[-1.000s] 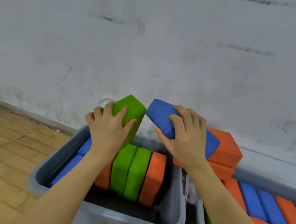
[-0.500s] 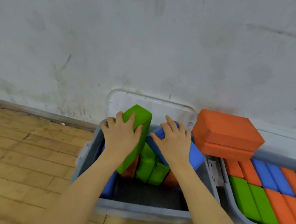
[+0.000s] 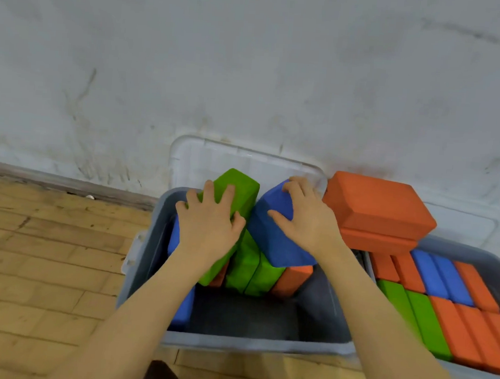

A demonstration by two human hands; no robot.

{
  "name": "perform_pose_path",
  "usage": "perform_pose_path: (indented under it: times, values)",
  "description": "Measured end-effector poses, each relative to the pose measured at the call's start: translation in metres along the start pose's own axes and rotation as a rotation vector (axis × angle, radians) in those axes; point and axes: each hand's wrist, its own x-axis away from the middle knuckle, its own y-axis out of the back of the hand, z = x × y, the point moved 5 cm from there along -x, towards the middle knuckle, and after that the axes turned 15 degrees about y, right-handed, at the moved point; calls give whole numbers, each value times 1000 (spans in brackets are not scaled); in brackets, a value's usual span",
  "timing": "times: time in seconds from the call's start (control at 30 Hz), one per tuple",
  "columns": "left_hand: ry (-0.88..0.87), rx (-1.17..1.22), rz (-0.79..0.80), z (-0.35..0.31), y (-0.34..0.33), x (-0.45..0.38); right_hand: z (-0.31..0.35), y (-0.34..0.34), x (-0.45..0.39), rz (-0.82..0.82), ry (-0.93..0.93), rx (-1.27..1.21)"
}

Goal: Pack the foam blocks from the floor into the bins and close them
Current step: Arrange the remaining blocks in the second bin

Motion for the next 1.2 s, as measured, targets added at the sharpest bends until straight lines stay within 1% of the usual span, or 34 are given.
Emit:
perform_pose_path:
  times: [0.13,0.23,0.33,0.53,0.6,0.7,0.73,0.83,0.9,0.97,1.07,1.2]
  values:
    - [-24,12,30,4,5,-1,-11,-5,19,76,41,63]
    - [-43,-25,131,6,5,-5,-18,-5,28,143,6,10]
    - [-93,-83,160,4,4,-5,-20,-5,33,127,23,-42]
    - [-151,-79,160,4,1,0,-23,-12,44,161,16,-70]
    - [-135,-20,143,3,7,0,-21,-6,44,110,-10,-69]
    - [-77,142,51,-2,28,5,-8,14,46,-72,-63,-19]
    - [-61,191,22,-5,37,8,-3,20,47,-111,-78,6]
    - [-25,239,15,-16,52,18,11,41,55,-166,-116,72]
    - [-17,252,26,-21,56,26,17,52,65,-184,-161,65]
    - [-12,259,44,-20,52,36,22,52,77,-175,-214,50]
    - [-15,255,79,-15,38,52,32,41,91,-108,-253,54]
    - [77,296,133,5,22,54,38,21,98,27,-349,52]
